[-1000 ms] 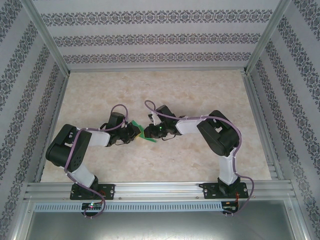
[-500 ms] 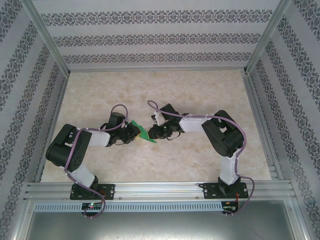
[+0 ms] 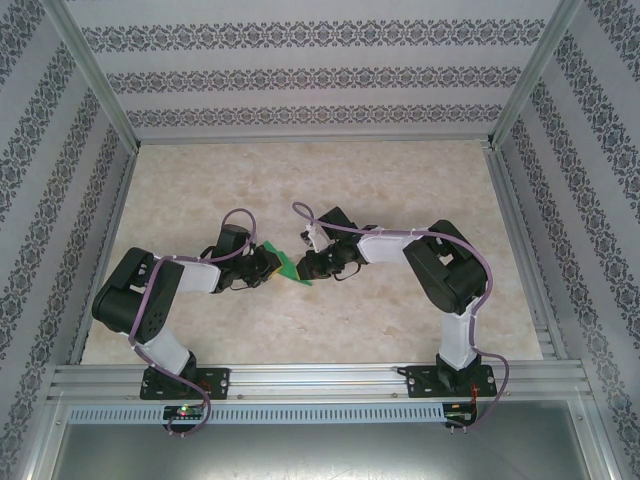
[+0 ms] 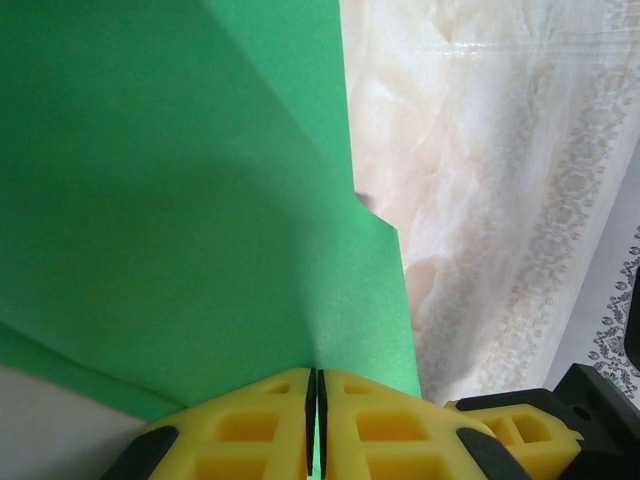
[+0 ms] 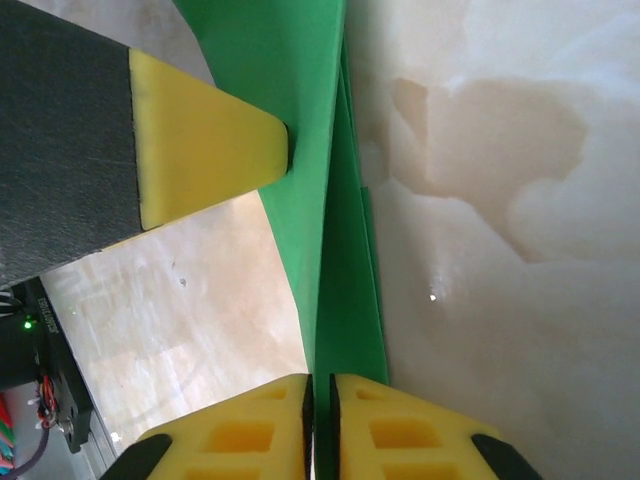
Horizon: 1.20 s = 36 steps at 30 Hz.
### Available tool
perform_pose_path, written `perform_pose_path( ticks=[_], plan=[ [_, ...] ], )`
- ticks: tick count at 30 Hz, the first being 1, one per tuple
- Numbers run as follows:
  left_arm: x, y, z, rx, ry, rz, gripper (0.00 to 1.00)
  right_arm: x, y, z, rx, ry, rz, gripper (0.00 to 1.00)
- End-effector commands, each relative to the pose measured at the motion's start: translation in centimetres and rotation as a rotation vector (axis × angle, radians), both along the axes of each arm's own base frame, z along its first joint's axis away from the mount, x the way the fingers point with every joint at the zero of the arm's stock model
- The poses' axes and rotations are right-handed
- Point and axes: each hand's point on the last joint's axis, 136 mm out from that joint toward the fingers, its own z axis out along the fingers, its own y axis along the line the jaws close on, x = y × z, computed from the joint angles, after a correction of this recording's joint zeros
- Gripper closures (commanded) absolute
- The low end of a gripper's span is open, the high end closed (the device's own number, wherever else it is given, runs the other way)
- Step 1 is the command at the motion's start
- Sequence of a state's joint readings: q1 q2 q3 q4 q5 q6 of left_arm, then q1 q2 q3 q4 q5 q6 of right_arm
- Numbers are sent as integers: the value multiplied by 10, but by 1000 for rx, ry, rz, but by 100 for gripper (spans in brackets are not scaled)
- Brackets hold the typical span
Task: Fold a paper plane with a square sheet of paper (pick it up from the middle)
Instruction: Fold the wing for the fifth time at the center of the table.
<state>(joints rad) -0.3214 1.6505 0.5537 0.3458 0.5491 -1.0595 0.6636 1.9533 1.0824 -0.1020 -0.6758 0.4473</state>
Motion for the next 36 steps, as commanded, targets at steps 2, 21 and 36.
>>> perform_pose_path(
  ticks=[2, 21, 36],
  plan=[
    [-16, 5, -22, 41, 91, 3, 86, -7, 0, -9, -8, 33, 35, 89],
    [-20, 7, -35, 57, 147, 6, 86, -12, -14, -1, -39, 54, 15, 81],
    [-23, 9, -42, 67, 177, 6, 87, -21, -23, -8, -63, 57, 36, 84]
  ],
)
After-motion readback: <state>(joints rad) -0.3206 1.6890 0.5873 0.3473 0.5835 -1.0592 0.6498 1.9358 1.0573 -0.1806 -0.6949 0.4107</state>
